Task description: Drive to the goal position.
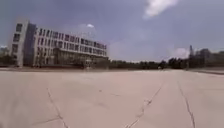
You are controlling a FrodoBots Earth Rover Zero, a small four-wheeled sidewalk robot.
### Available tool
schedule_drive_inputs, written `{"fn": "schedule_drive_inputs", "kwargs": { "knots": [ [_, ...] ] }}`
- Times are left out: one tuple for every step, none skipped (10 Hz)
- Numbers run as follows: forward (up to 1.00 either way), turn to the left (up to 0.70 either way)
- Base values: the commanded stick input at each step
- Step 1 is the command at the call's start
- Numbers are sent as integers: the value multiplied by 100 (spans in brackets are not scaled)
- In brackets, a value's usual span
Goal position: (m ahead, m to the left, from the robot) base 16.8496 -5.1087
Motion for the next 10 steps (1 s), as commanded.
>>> {"fn": "schedule_drive_inputs", "kwargs": {
  "knots": [
    [70,0],
    [70,0],
    [70,0],
    [70,0],
    [70,0],
    [70,0],
    [70,0],
    [70,0],
    [70,0],
    [70,0]
  ]
}}
